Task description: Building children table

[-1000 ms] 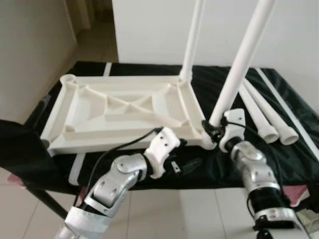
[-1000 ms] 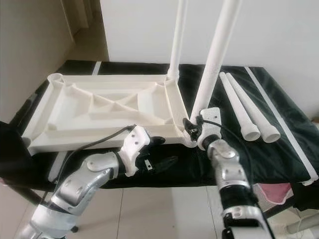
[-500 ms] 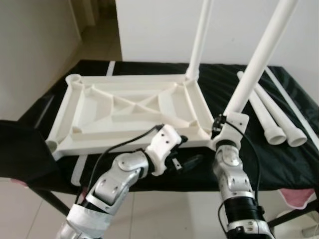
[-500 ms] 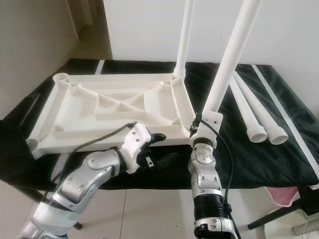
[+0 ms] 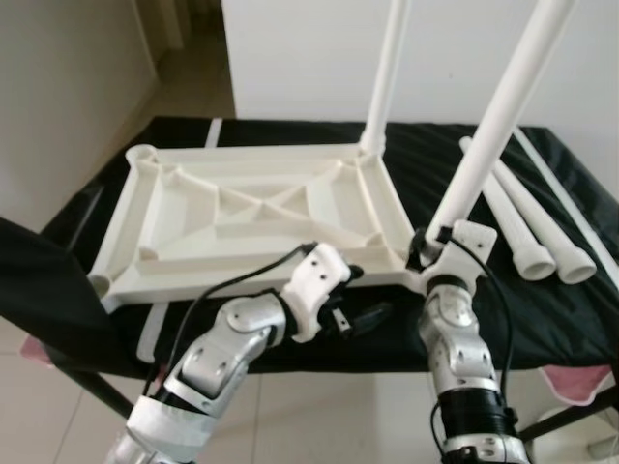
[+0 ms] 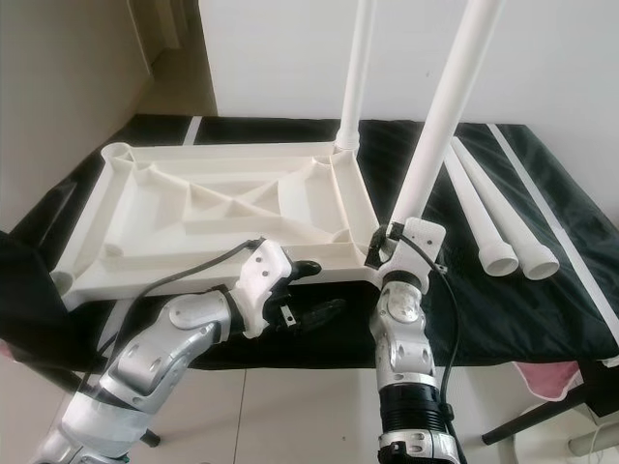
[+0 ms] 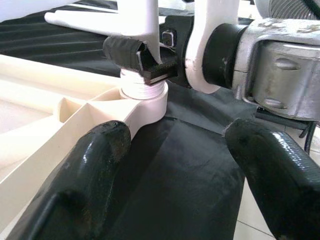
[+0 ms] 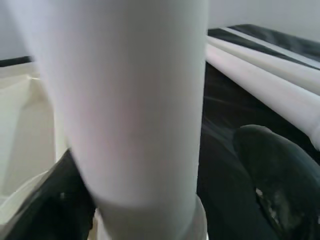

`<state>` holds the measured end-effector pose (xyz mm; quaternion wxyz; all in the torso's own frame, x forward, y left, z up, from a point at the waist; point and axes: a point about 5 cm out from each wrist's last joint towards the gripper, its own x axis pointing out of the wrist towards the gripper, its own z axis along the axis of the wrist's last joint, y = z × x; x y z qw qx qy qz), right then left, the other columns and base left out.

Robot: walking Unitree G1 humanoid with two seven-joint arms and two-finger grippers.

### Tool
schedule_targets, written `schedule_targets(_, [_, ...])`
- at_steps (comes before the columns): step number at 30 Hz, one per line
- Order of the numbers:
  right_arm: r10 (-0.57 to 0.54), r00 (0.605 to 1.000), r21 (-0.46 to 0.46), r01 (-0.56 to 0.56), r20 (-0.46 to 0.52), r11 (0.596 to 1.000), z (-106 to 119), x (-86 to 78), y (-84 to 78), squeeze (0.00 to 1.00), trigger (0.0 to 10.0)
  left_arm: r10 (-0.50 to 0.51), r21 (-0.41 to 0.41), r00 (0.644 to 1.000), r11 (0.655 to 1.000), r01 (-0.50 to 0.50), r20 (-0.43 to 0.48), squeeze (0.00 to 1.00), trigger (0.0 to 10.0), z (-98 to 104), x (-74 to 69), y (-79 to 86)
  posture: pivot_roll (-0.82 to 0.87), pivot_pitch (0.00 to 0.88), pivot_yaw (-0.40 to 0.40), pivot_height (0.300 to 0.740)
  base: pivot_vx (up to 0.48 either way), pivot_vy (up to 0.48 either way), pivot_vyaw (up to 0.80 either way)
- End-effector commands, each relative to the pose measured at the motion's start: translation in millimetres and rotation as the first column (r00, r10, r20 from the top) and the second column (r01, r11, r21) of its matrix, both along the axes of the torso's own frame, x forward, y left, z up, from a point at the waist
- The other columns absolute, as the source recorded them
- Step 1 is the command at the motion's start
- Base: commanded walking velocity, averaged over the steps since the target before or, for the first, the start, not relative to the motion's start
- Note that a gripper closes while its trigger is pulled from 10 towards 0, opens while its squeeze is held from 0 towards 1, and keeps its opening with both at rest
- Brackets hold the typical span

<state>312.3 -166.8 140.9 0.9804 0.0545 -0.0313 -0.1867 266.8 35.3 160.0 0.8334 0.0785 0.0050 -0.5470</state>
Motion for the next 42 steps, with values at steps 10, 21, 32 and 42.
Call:
schedule_targets(10, [0.11,0.993,-0.037,-0.108,0.034,0.993,-2,-23.8,4.8,0.0,10.0,-0.092,0.017,0.996,0.996,0.092,-0.003,0.0,10.0,-2,-9.5,10.3,-0.02,0.0,-0.013,0.74,0.0,0.0,0.0])
schedule_targets(21, [0.147,0.989,-0.014,-0.147,-0.03,0.989,-20,-47.5,2.1,0.0,10.0,-0.135,0.12,0.99,0.983,0.139,-0.034,0.0,10.0,-7,-12.3,42.5,-0.02,0.008,-0.012,0.74,0.0,0.0,0.0])
schedule_targets(32, [0.175,0.982,0.015,-0.175,-0.068,0.984,-27,-55.7,6.6,0.0,10.0,-0.107,0.218,0.991,0.968,0.122,-0.078,0.0,10.0,-14,-6.3,73.1,-0.02,0.029,0.004,0.74,0.0,0.0,0.0])
schedule_targets(42, [0.177,0.982,-0.012,-0.179,-0.071,0.984,-24,-42.5,-5.8,0.0,10.0,0.02,0.299,0.994,0.954,0.014,-0.109,0.0,10.0,-27,8.3,107.3,-0.02,0.037,0.011,0.74,0.0,0.0,0.0])
